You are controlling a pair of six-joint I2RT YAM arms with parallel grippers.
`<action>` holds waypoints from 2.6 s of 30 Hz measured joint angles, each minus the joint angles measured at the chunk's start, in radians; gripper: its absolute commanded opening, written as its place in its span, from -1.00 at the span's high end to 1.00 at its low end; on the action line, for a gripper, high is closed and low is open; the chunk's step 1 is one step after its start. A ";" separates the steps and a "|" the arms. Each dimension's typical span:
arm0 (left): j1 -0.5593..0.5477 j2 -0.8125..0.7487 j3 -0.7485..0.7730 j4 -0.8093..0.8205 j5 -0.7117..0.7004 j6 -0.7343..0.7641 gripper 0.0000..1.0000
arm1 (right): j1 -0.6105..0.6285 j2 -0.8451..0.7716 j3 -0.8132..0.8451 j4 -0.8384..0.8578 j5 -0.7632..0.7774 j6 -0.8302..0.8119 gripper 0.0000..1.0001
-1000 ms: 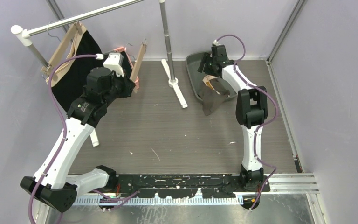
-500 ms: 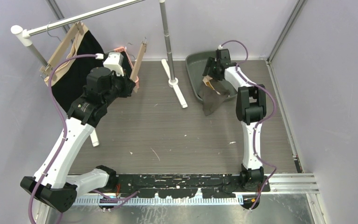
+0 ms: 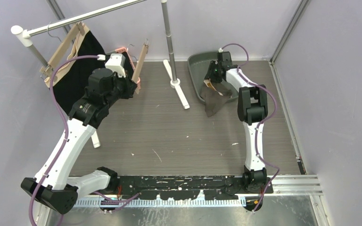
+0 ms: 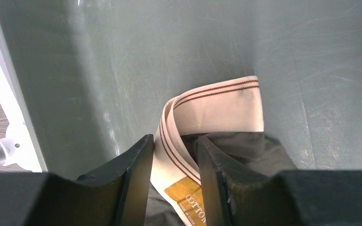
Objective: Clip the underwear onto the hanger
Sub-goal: Pick up the underwear from the bin, then place the underwear at the center of the board.
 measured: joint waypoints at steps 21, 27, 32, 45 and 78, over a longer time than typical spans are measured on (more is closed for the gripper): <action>0.000 0.000 -0.007 0.002 0.000 -0.001 1.00 | 0.000 -0.267 -0.166 0.015 0.051 -0.020 0.94; 0.000 -0.001 -0.011 0.003 0.001 -0.002 0.99 | 0.000 -0.496 -0.240 0.019 0.065 -0.023 0.94; 0.000 -0.010 -0.022 0.000 0.001 -0.002 0.99 | 0.000 -0.640 -0.328 0.021 0.076 -0.024 0.94; 0.000 -0.098 -0.024 -0.012 0.000 -0.010 0.99 | 0.001 -0.880 -0.507 0.002 -0.064 -0.080 0.92; 0.000 -0.097 -0.054 -0.035 0.000 -0.051 0.99 | 0.157 -0.867 -0.758 -0.200 0.038 -0.082 -0.18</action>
